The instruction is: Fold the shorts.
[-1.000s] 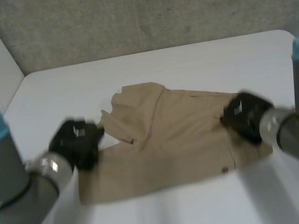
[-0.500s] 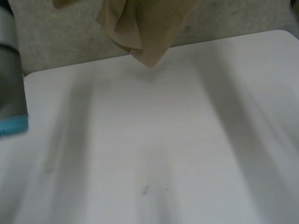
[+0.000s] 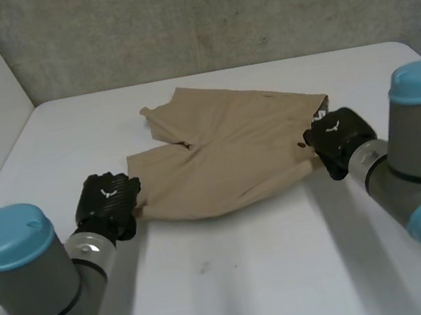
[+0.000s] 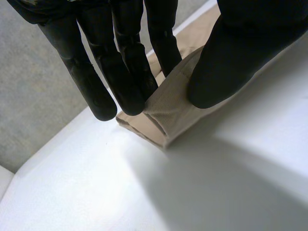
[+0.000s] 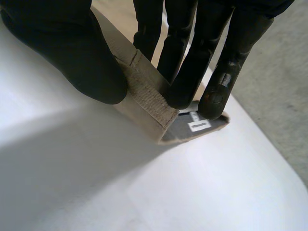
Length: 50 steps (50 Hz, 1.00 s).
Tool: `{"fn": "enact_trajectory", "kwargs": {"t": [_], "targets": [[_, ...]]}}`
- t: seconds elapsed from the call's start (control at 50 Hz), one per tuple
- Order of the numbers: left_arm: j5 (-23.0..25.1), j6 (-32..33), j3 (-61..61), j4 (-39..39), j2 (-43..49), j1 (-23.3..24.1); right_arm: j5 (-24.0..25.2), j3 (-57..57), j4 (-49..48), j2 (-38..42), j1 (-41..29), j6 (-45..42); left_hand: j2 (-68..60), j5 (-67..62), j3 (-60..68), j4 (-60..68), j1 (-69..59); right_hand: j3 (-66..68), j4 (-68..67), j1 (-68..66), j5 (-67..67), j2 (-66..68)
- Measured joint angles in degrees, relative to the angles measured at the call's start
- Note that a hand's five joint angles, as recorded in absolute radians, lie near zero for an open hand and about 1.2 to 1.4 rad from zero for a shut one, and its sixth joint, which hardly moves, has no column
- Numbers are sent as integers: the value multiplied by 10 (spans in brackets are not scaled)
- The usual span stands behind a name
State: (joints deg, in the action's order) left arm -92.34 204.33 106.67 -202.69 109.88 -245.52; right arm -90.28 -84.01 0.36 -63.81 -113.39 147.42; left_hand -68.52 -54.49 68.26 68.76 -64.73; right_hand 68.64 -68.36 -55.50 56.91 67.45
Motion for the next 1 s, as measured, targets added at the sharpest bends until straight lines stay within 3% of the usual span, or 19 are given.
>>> {"fn": "enact_trajectory", "kwargs": {"t": [0.16,0.36,0.38,0.44,0.52,0.58,0.7,0.86,1.0], "targets": [[3,21,4,101,-63,-12,2,-5,44,-61,3,-21,0,0,0,0,0,0,0,0,0,0],[30,126,22,392,-203,-12,7,-75,236,-127,-4,-187,0,0,0,0,0,0,0,0,0,0],[30,126,22,392,-203,-12,7,-75,236,-127,-4,-187,0,0,0,0,0,0,0,0,0,0],[67,196,40,521,-278,-6,33,-130,303,-168,-5,-263,0,0,0,0,0,0,0,0,0,0],[110,242,41,574,-341,-4,77,-159,322,-201,-1,-289,0,0,0,0,0,0,0,0,0,0],[122,250,32,565,-352,-5,91,-162,320,-208,1,-289,0,0,0,0,0,0,0,0,0,0],[130,251,-6,455,-306,-6,107,-141,283,-205,3,-268,0,0,0,0,0,0,0,0,0,0],[110,242,-113,212,-108,6,84,-60,187,-113,3,-177,0,0,0,0,0,0,0,0,0,0],[67,242,-238,117,45,26,45,11,164,-36,3,-130,0,0,0,0,0,0,0,0,2,0]]}}
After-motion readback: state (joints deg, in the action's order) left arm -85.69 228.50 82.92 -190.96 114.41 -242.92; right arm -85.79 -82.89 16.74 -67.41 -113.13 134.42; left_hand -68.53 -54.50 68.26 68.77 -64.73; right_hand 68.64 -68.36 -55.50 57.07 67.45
